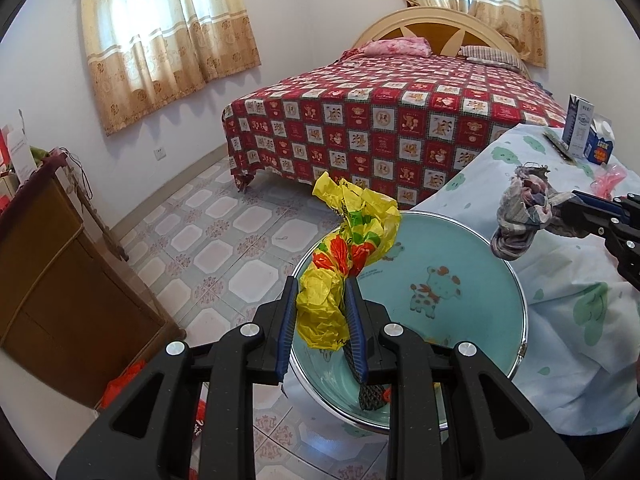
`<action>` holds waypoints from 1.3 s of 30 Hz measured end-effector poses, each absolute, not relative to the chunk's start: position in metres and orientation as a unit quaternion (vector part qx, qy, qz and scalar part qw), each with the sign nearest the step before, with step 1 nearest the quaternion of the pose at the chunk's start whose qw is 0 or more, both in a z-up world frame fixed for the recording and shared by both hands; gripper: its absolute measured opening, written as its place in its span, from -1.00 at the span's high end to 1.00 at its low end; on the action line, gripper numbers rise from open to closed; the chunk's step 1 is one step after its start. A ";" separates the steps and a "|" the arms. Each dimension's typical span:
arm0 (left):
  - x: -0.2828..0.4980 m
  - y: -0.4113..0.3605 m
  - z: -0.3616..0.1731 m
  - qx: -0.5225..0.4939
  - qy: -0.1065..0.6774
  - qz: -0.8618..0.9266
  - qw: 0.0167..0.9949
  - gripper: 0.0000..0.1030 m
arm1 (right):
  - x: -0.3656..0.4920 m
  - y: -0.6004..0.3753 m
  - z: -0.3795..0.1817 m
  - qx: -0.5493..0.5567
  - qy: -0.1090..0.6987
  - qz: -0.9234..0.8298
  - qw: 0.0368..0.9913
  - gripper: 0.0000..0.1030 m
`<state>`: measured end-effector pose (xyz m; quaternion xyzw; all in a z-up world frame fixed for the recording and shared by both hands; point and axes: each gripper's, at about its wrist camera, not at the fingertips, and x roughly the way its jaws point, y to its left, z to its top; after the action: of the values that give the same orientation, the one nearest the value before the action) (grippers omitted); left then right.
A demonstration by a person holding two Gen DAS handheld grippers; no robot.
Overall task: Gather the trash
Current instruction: 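Carry the yellow wrapper and patterned cloth over the teal bucket with both tools, then open both tools to drop the yellow wrapper and cloth into the bucket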
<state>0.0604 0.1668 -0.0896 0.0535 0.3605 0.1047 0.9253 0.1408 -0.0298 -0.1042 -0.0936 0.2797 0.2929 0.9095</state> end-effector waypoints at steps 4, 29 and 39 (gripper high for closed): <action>0.060 0.168 -0.090 0.053 0.361 0.104 0.925 0.52 | 0.140 -0.028 -0.105 -0.096 0.280 0.298 0.908 0.79; 0.060 0.168 -0.092 0.052 0.362 0.103 0.925 0.52 | 0.136 -0.020 -0.107 -0.102 0.282 0.304 0.904 0.79; 0.060 0.166 -0.094 0.051 0.362 0.103 0.925 0.47 | 0.135 -0.013 -0.108 -0.104 0.282 0.311 0.902 0.77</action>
<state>0.0604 0.1660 -0.0936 0.0515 0.3621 0.1025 0.9251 0.1346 -0.0128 -0.1082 -0.1042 0.2819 0.3111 0.9016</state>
